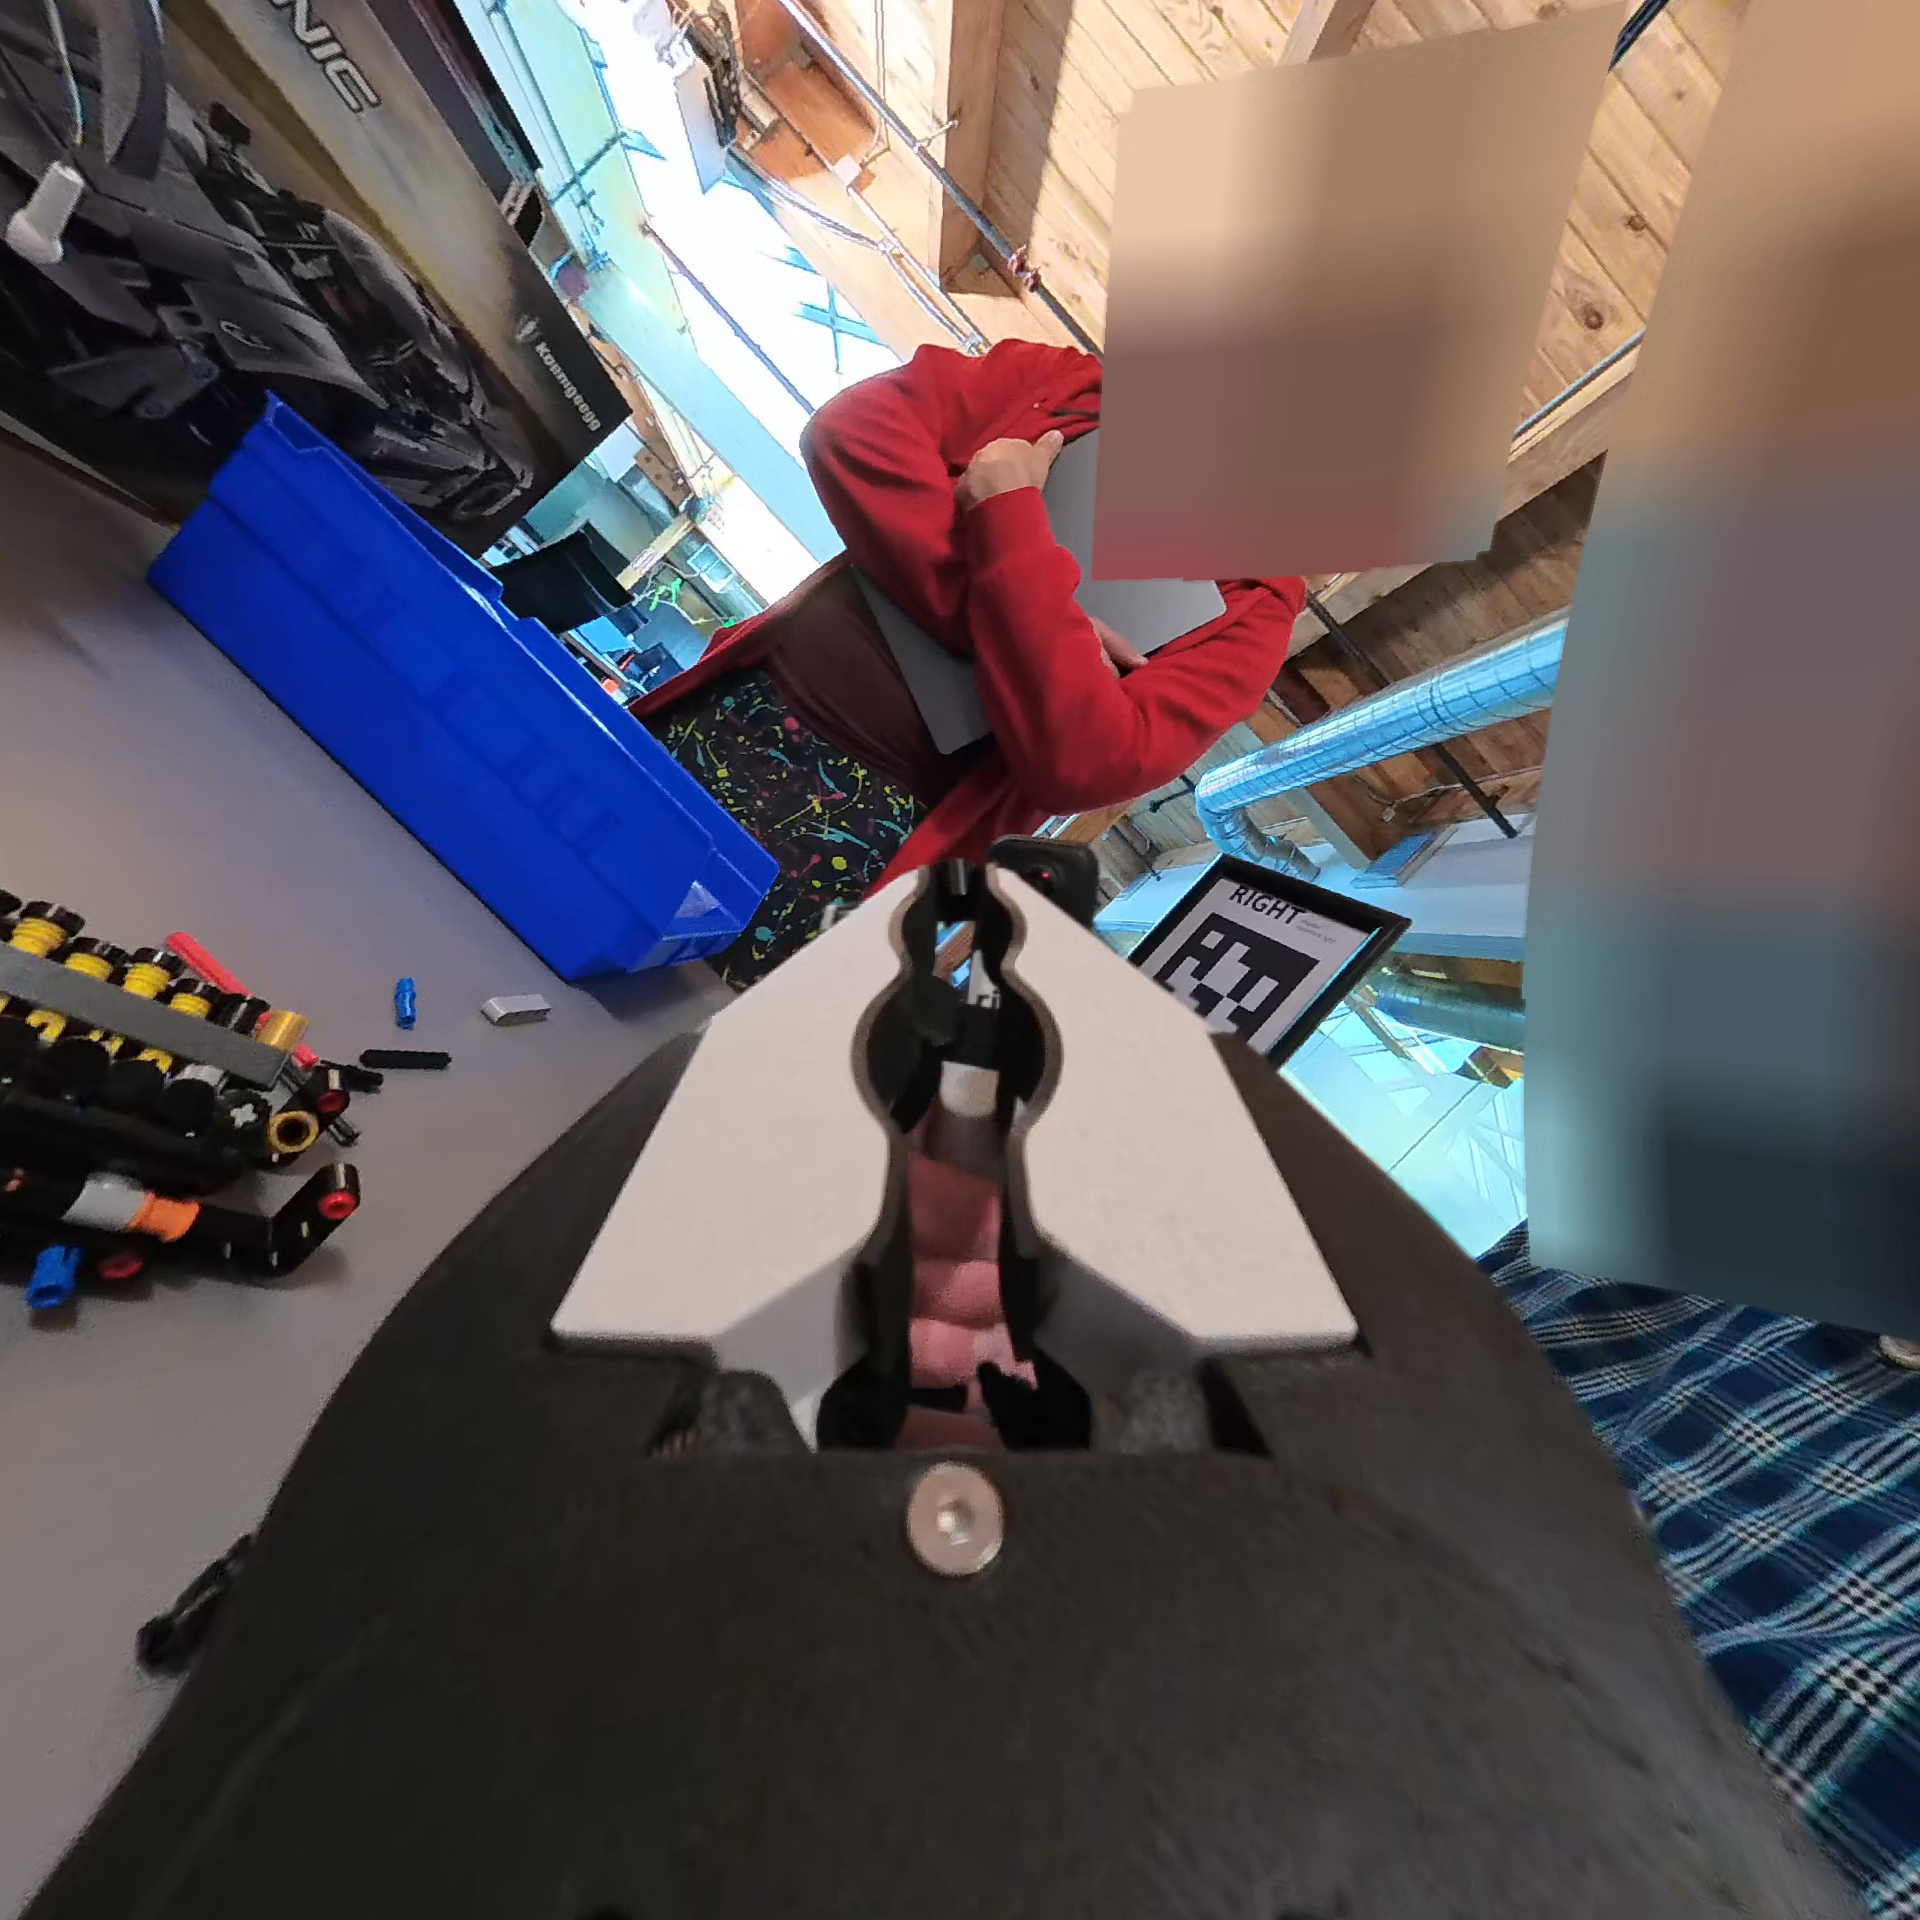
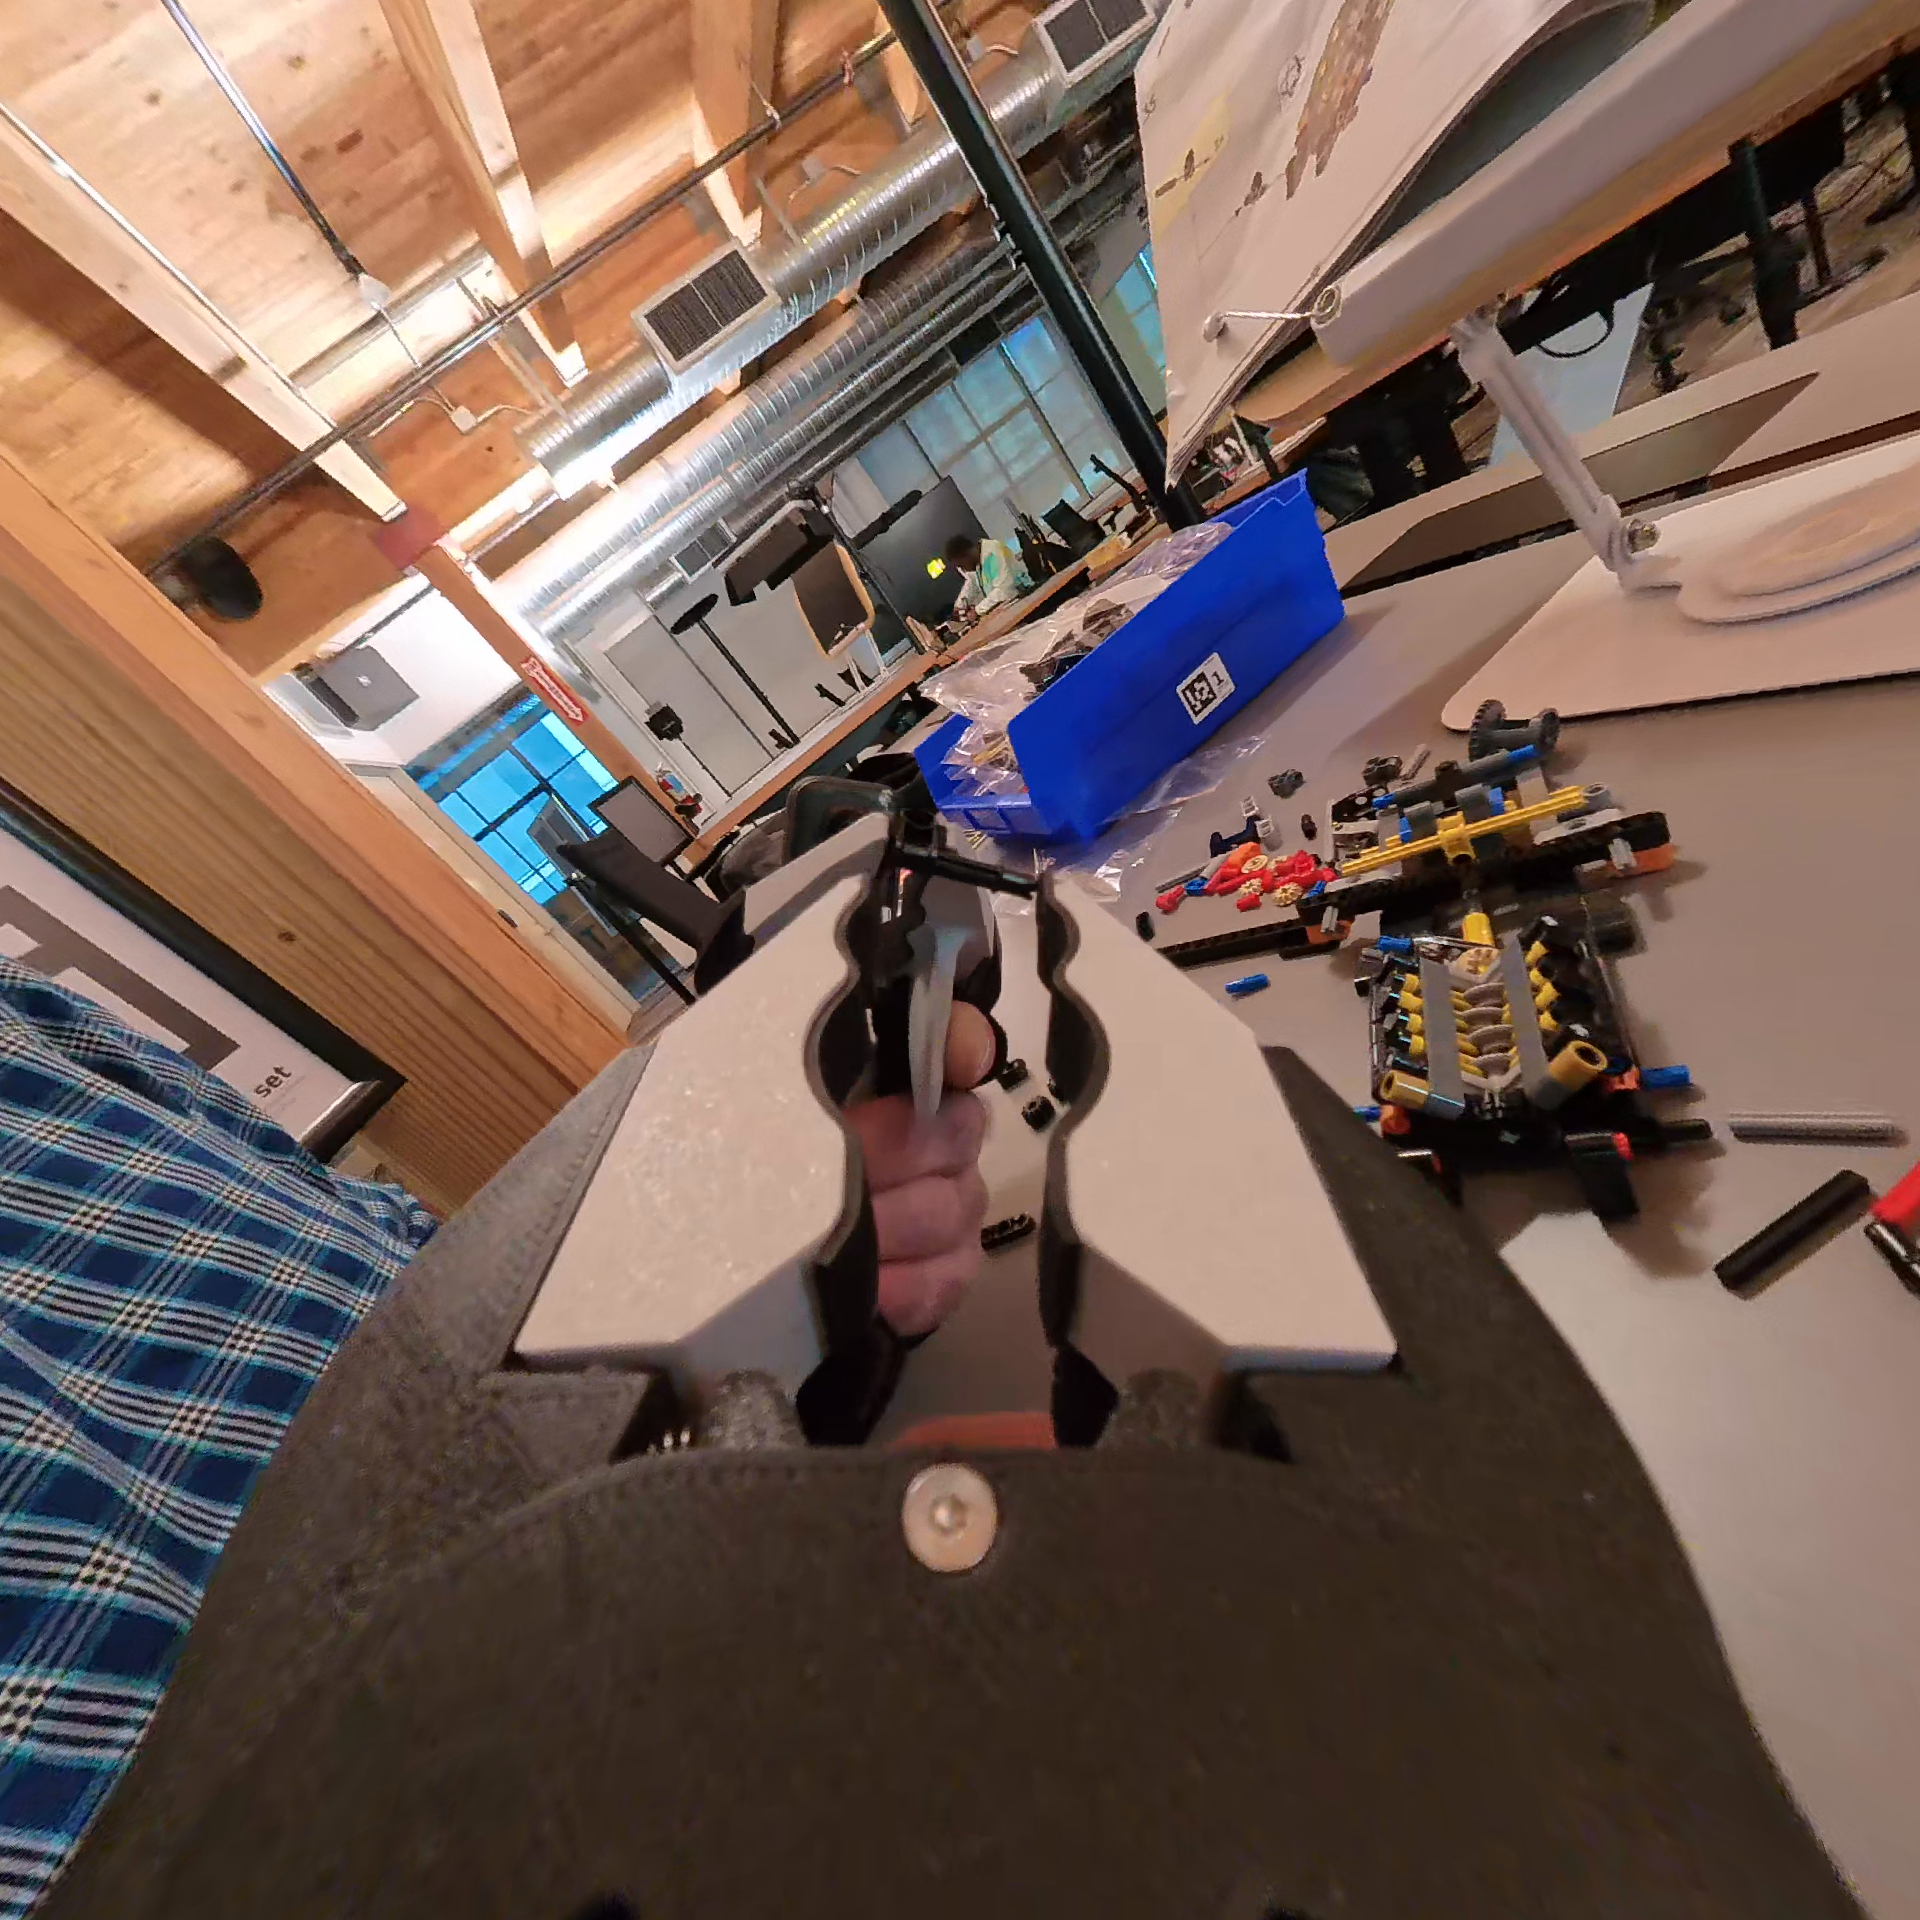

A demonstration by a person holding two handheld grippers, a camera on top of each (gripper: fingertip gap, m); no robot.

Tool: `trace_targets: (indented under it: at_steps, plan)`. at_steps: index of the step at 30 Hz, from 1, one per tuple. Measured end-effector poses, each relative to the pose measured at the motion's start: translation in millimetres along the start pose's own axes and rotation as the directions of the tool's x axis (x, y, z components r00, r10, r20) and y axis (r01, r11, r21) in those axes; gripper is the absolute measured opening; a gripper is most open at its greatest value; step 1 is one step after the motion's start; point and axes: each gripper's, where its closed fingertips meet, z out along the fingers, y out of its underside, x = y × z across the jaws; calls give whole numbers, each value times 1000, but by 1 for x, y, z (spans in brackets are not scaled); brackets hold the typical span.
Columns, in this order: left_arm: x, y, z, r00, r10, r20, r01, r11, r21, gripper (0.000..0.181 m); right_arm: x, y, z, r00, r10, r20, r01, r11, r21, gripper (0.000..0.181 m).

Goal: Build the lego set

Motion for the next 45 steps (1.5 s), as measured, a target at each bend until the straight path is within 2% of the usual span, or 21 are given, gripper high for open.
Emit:
trace_targets:
  at_steps: [8, 12, 17, 21, 45]
  plan:
    - [5, 1, 4, 999, -13, -44, 13, 1000, 5, 5, 2, -1, 0, 999, 47, 17, -47, 999, 12, 39]
    - [5, 2, 5, 999, -6, -50, 6, 1000, 6, 5, 0, -4, -2, 997, 69, 43, -70, 997, 31, 31]
    - [5, 3, 7, 999, -2, -50, 3, 1000, 7, 4, -2, -5, -3, 997, 61, 49, -62, 998, 18, 33]
    - [6, 1, 7, 998, 15, -53, -15, 1000, 10, 5, -3, -8, -5, 994, 87, 67, -89, 996, 32, 26]
    - [17, 1, 7, 991, 71, -115, -65, 997, 48, 5, -14, -11, -6, 991, 62, 122, -71, 995, 71, 24]
